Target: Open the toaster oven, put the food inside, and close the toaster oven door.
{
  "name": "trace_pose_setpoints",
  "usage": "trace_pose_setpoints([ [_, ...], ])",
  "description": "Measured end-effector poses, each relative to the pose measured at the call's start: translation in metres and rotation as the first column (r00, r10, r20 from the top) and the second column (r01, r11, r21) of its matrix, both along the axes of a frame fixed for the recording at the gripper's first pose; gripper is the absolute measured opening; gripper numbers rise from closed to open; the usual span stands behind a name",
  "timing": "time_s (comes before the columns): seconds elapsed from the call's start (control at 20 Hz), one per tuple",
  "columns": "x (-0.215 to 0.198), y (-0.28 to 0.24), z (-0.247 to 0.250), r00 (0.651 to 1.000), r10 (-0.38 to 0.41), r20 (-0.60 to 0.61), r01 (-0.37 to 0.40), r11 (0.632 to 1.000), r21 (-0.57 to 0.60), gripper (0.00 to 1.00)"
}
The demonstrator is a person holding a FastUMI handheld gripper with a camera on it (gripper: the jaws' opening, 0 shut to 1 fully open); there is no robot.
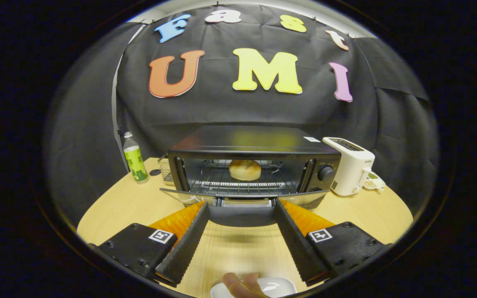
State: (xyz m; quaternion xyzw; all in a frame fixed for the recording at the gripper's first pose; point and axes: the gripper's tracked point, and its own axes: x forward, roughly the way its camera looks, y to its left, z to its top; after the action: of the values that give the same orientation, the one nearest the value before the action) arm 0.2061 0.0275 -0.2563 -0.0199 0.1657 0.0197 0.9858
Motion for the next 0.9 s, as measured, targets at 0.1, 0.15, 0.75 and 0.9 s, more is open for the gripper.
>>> trace_pose_setpoints([
  [0.1, 0.006, 0.001, 0.007, 1.000, 0.008, 0.028, -0.009, 0.999, 0.031, 1.00],
  [0.15, 0.008, 0.001, 0.010, 0.999, 0.013, 0.040, -0.015, 0.999, 0.050, 1.00],
  [0.75, -0.008, -0.006, 0.020, 0.999, -0.006, 0.034, 0.002, 0.991, 0.132, 1.00],
  [0.9, -0.023, -0.015, 0.035, 0.998, -0.030, 0.054, 0.024, 0.993, 0.115, 1.00],
])
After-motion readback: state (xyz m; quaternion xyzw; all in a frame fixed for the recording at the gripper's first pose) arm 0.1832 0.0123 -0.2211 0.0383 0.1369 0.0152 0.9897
